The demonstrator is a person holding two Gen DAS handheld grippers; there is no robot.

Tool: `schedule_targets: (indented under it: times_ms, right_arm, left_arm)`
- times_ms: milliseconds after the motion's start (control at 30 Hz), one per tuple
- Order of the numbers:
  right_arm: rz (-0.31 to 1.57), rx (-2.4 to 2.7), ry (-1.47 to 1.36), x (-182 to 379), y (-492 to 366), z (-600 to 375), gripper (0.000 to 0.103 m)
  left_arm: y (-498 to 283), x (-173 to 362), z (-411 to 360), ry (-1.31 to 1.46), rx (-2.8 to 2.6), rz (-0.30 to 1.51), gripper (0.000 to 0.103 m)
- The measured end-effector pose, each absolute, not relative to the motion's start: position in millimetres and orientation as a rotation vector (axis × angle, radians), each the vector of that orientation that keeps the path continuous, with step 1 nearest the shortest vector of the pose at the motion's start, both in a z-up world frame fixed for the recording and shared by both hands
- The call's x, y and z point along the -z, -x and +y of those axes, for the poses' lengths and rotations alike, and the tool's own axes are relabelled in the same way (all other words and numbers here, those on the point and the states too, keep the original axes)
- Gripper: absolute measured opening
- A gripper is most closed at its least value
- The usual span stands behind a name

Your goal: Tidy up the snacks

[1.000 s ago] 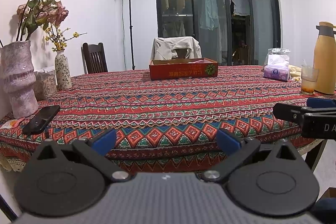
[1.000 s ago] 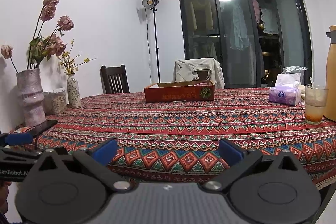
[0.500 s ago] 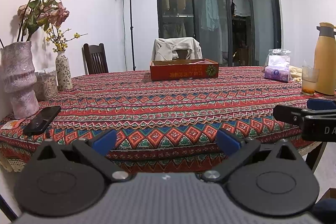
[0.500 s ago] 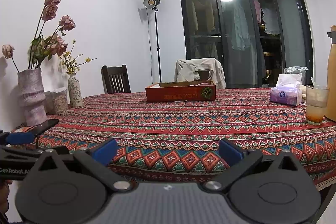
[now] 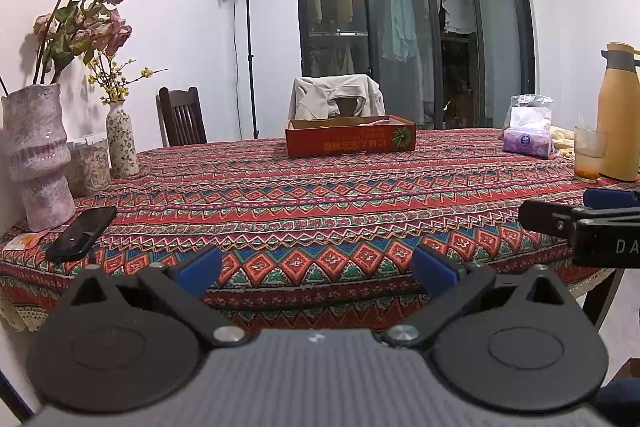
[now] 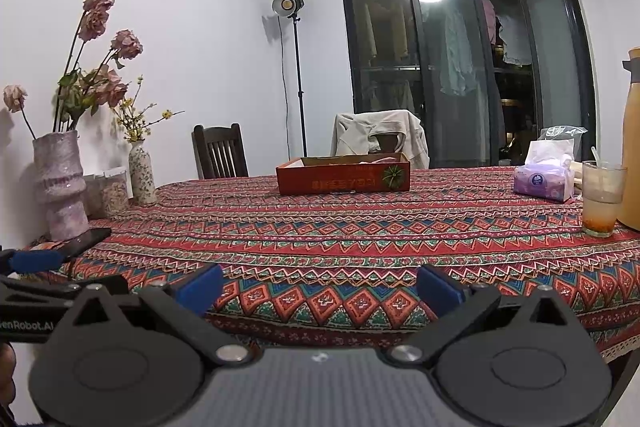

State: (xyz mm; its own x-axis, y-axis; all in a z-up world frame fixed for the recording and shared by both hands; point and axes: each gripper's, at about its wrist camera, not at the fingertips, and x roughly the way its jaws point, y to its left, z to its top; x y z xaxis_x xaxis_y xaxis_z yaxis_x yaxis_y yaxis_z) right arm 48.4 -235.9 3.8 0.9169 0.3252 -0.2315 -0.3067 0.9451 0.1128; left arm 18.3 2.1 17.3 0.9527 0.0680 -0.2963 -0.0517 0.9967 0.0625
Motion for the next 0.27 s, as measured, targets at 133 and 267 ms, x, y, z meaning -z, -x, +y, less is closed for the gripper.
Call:
schedule_targets:
  times_ms: [133,267]
  right_arm:
    - [0.247,-0.326,-0.071,-4.7,-48.2,-235.6,0.103]
    - [0.248,-0.333,-0.065,-5.1,-48.6,-234.3,0.103]
  left_arm:
    - [-18.4,-16.6,1.5,-0.056,-0.059,0.303,0.103]
    - [-16.1,-16.1,0.4,-0.067,-0.058,0.294,0.103]
